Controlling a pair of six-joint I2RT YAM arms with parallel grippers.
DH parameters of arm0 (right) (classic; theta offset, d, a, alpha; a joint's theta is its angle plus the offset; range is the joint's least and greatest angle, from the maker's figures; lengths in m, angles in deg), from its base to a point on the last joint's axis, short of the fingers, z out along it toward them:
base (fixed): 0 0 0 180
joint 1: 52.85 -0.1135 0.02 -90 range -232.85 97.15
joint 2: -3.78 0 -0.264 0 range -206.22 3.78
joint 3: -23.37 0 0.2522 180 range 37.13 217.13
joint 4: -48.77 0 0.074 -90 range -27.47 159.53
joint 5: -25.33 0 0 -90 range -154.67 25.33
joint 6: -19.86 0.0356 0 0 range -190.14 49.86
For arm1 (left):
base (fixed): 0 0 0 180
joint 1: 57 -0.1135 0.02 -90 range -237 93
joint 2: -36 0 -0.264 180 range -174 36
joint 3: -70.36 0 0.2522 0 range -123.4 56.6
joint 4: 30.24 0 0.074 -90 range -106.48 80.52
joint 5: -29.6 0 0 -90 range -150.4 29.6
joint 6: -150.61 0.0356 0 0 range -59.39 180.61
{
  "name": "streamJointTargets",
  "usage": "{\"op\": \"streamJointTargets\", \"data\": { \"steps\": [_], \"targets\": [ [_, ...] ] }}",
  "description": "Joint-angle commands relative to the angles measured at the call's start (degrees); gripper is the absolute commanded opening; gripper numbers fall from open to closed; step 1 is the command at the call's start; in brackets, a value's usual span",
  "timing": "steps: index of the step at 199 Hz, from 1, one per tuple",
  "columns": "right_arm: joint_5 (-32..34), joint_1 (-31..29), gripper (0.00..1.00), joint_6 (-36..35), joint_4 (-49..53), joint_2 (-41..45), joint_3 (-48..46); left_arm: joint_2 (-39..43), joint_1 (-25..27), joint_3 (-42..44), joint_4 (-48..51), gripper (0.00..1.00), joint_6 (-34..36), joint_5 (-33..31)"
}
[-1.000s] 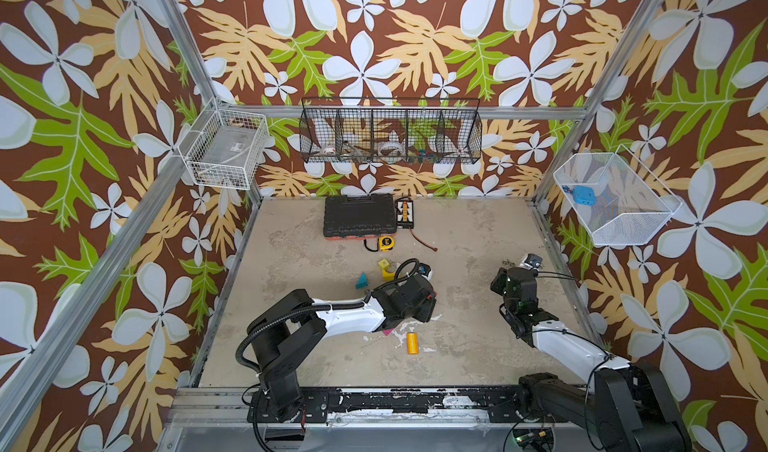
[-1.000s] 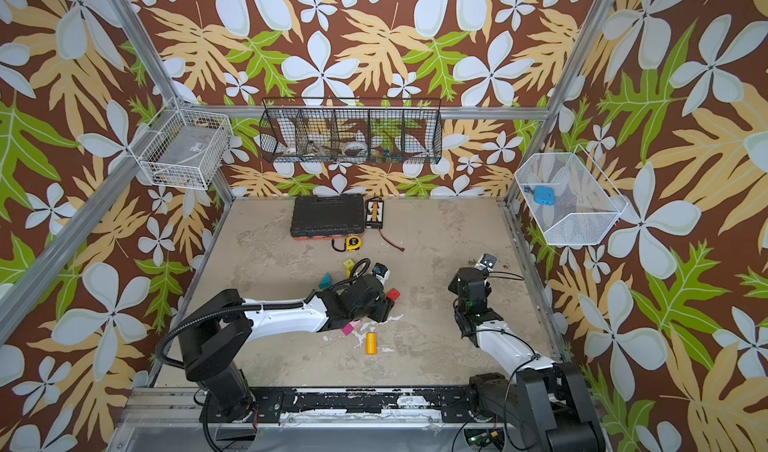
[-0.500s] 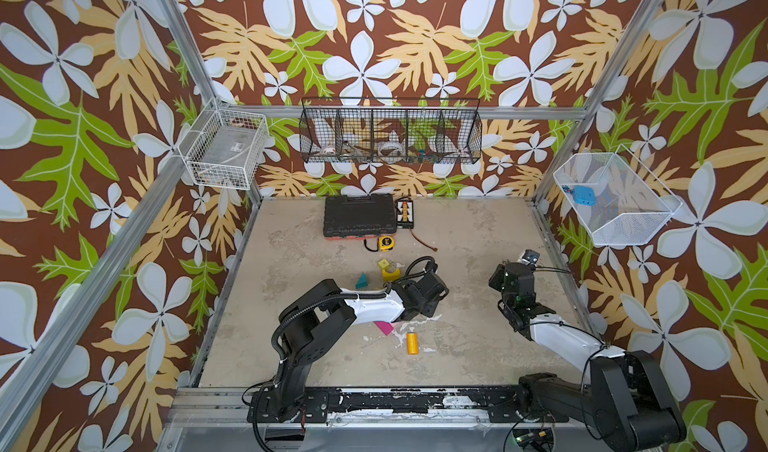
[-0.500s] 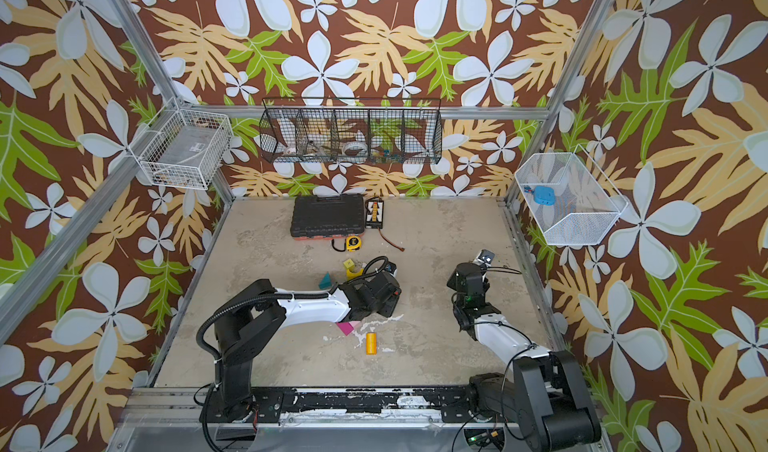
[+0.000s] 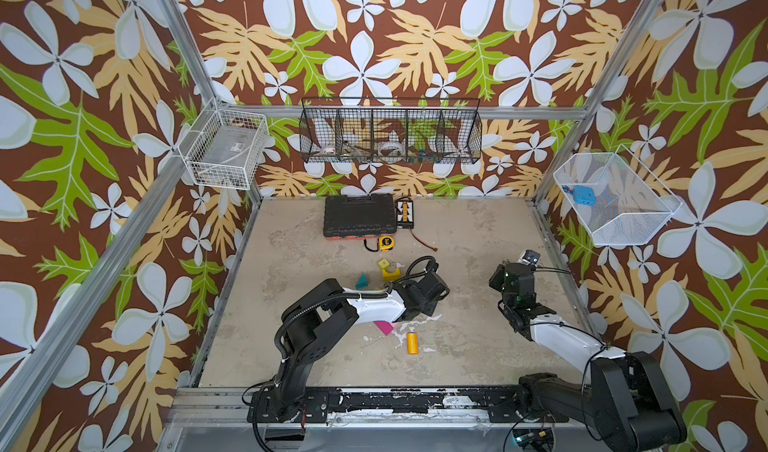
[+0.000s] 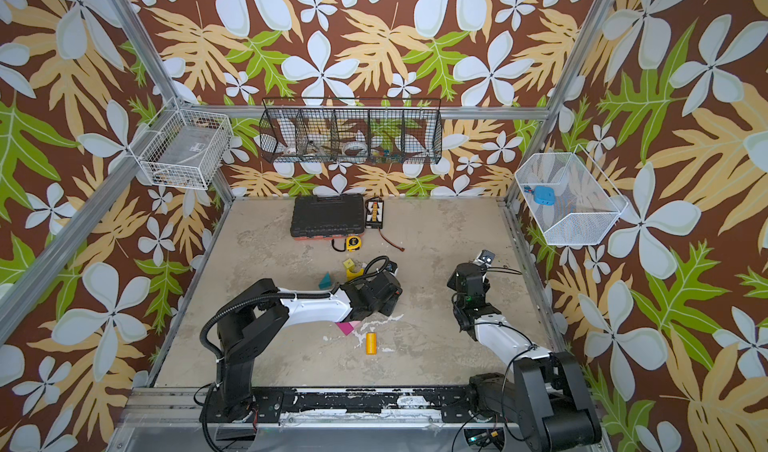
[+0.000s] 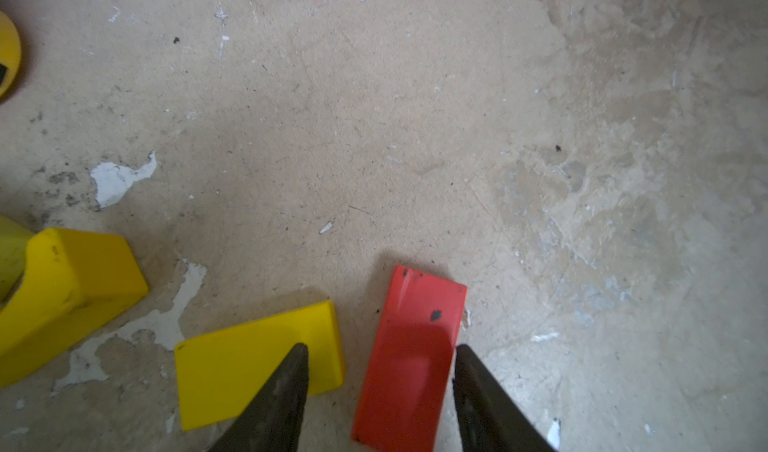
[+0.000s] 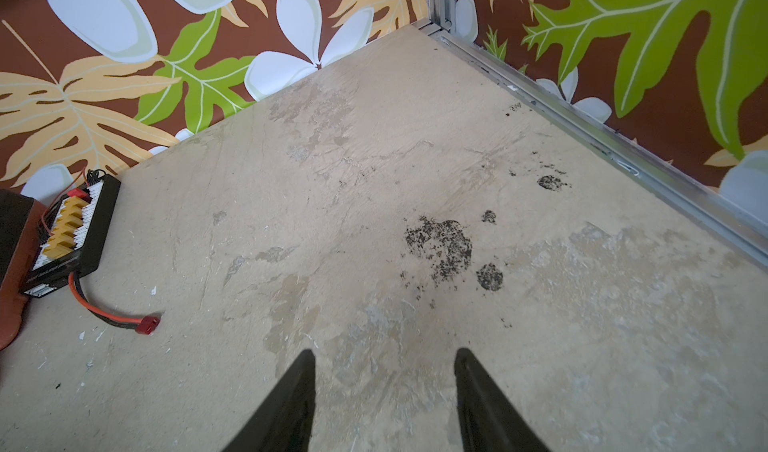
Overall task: Build the wood block tower
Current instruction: 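Lower the left gripper over the flat red block and grasp it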
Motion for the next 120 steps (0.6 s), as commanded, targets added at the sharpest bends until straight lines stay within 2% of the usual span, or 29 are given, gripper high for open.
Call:
{"op": "streamJointTargets", "data": {
  "steps": [1,44,81,120],
  "targets": [
    [0.9,0.0,0.54,0.0,0.1,0.2,0.1,0.2,0.7,0.8,3.2,0.57,-0.5,3.5],
    [1.0,0.0,0.55,0.1,-0.5,0.8,-0.6,0.5,2.5,1.1,3.7,0.55,-1.5,2.9],
    [0.3,0.0,0.53,-0.3,-0.2,0.2,0.0,-0.7,2.6,1.0,3.9,0.53,-2.2,2.2],
    [0.7,0.0,0.55,-0.1,-0.8,1.1,-0.7,-0.7,2.7,1.4,4.0,0.5,-3.4,1.6]
  ]
}}
